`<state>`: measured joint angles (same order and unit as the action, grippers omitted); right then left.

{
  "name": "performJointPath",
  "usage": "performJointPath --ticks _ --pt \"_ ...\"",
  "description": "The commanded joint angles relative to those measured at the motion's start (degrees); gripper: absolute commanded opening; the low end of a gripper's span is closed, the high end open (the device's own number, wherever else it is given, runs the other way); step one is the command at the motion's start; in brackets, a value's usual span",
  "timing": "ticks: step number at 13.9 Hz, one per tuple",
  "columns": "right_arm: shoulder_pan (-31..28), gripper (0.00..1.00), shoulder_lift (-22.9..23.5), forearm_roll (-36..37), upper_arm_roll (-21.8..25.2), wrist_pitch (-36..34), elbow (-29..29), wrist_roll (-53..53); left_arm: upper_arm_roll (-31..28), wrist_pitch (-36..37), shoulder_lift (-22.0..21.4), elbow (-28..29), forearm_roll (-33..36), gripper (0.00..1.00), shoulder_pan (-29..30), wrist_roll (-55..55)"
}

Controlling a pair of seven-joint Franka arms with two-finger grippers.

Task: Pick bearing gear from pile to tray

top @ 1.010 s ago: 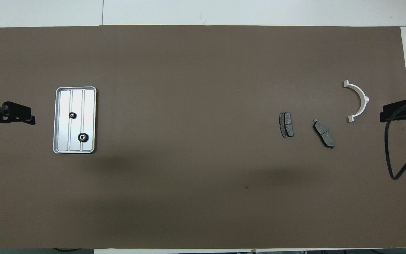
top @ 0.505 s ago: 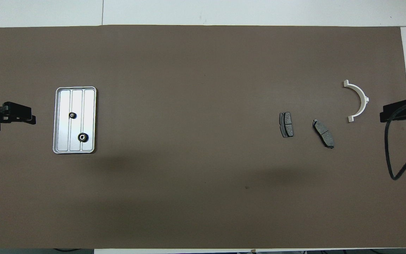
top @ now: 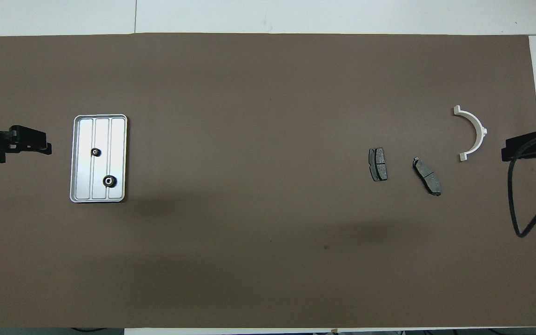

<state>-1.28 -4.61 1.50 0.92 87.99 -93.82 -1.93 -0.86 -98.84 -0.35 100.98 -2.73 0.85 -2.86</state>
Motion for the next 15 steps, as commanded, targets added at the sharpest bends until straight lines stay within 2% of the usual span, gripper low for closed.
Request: performJointPath --ticks 1,10,15 --pt "-1.09 1.00 -1.36 -0.44 -0.39 0.25 -1.45 1.67 0.68 1.72 0.53 -1.49 0.35 1.00 0.65 0.22" --pt "-1.09 1.00 -1.36 -0.44 -0.39 0.25 -1.45 1.76 0.68 1.11 0.17 -1.75 0.44 1.00 0.38 -0.04" --pt "-1.09 1.00 -1.36 -0.44 -0.39 0.25 -1.45 1.76 1.38 3.57 0.26 -5.35 0.62 1.00 0.47 -0.04"
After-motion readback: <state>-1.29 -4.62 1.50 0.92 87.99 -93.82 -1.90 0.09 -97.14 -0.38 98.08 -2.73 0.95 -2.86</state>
